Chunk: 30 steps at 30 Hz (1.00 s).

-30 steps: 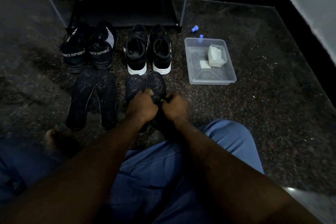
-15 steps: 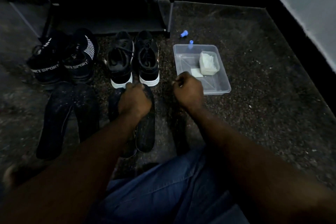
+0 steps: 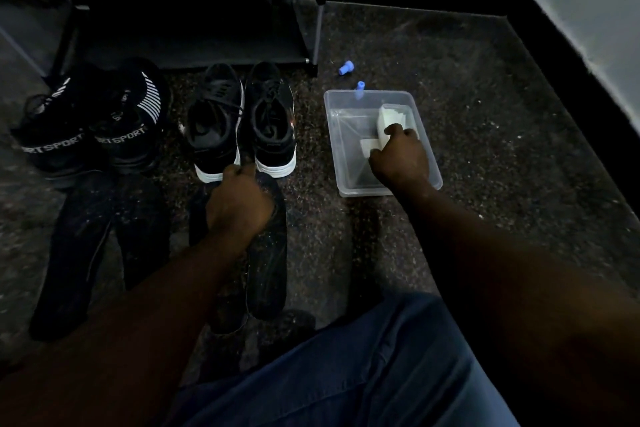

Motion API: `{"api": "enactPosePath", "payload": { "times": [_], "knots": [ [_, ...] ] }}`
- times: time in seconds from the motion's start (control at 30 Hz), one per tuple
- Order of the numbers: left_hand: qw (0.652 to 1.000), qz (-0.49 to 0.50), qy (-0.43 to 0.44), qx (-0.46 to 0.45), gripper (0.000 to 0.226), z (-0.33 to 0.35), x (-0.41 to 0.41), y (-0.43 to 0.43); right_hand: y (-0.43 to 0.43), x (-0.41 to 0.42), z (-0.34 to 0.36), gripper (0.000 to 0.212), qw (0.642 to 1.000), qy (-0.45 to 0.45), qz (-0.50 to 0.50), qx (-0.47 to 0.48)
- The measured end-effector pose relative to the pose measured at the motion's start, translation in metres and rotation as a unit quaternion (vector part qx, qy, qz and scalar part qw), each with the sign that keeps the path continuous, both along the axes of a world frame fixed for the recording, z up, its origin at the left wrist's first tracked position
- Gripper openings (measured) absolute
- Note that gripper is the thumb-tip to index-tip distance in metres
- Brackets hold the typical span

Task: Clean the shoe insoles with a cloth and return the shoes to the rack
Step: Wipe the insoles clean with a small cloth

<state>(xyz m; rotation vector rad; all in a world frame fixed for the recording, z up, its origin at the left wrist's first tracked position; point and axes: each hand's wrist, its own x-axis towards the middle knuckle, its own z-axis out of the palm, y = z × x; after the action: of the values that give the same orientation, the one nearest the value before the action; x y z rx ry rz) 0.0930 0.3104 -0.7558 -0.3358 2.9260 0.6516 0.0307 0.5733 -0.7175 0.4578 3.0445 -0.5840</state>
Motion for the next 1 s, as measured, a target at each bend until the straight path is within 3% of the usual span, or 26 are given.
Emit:
{"api": "enactPosePath", "payload": {
  "times": [0.1, 0.2, 0.4, 0.57, 0.7, 0.77, 0.87, 1.0],
  "knots": [
    [1.000, -0.006, 0.003, -0.011, 0.062, -0.003, -0.002, 0.001, 0.000, -0.002, -0.002, 0.062, 0.999, -0.036, 0.021, 0.008],
    [1.000, 0.001, -0.012, 0.003, 0.066, -0.003, -0.004, -0.002, -0.002, -0.004, -0.005, 0.057, 1.000, -0.011, 0.023, 0.009],
    [0.998, 0.023, -0.032, 0.054, 0.046, -0.007, -0.009, -0.007, -0.002, 0.004, -0.011, 0.040, 0.995, 0.029, -0.012, 0.090],
    [0.984, 0.085, -0.018, 0.157, 0.015, 0.000, -0.012, -0.004, 0.003, 0.007, -0.006, 0.028, 0.989, 0.007, 0.033, 0.146],
    [0.972, 0.118, -0.015, 0.203, 0.009, 0.003, -0.015, -0.002, 0.003, 0.001, -0.003, 0.030, 0.987, -0.008, 0.084, 0.137],
    [0.948, 0.147, -0.006, 0.283, 0.009, 0.001, -0.018, -0.001, -0.001, -0.003, -0.002, 0.036, 0.988, -0.026, 0.088, 0.122],
    [0.885, 0.180, -0.009, 0.429, 0.018, 0.004, -0.019, 0.002, -0.003, -0.012, -0.002, 0.036, 0.985, -0.051, 0.093, 0.139],
    [0.841, 0.192, -0.047, 0.505, 0.016, 0.009, -0.016, 0.001, 0.000, -0.021, 0.001, 0.037, 0.982, -0.073, 0.083, 0.153]
  ]
}}
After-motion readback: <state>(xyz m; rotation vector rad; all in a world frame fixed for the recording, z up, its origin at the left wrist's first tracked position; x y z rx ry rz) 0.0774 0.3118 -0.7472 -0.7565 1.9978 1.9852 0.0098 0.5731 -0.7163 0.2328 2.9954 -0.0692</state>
